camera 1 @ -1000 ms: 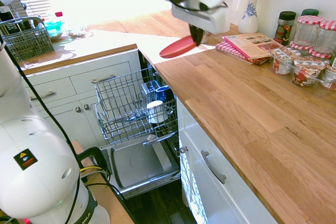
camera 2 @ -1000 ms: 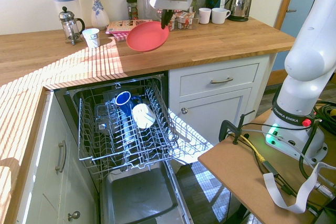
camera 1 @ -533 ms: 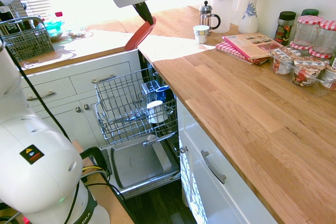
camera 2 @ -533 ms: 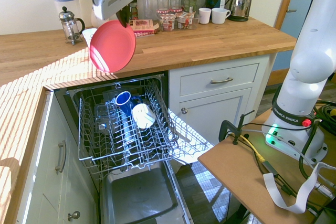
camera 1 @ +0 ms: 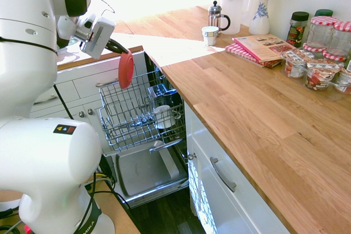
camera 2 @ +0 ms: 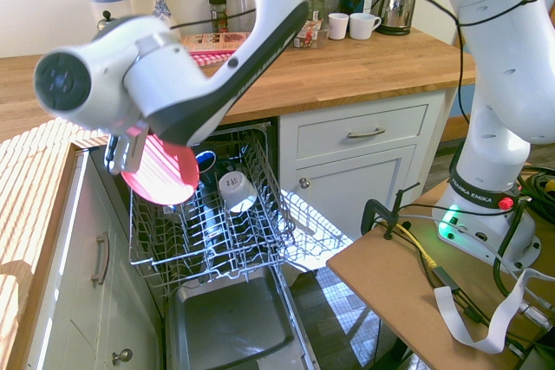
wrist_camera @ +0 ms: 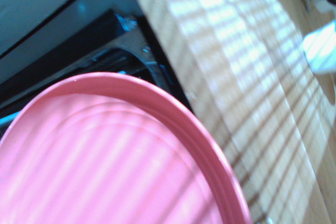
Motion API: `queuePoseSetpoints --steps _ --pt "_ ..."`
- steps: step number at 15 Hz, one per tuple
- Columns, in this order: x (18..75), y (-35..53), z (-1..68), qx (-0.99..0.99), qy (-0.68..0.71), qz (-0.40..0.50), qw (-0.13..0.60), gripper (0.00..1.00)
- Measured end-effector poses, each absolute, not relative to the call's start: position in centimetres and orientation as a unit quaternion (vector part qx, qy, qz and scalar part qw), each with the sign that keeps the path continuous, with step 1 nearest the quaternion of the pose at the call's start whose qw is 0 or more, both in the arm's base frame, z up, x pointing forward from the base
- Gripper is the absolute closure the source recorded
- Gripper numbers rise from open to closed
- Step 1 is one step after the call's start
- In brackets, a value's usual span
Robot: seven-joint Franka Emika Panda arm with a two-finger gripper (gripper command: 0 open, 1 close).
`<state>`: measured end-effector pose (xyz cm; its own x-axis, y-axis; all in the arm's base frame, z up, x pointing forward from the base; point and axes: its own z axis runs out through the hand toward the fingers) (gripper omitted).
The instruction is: Put the plate in the dishwasher
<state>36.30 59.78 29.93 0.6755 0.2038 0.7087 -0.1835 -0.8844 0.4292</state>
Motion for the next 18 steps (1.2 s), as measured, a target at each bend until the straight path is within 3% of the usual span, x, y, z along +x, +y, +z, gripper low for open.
queuePoseSetpoints --steps 5,13,14,18 --pt "37.1 60.2 25.6 0.840 0.087 0.413 0.341 1.00" --pt "35.7 63.3 21.2 0.881 0.086 0.328 0.330 1.00" --pt "36.0 63.3 20.5 0.883 0.084 0.320 0.333 0.00" --pt "37.2 63.0 17.8 0.893 0.070 0.278 0.346 0.00"
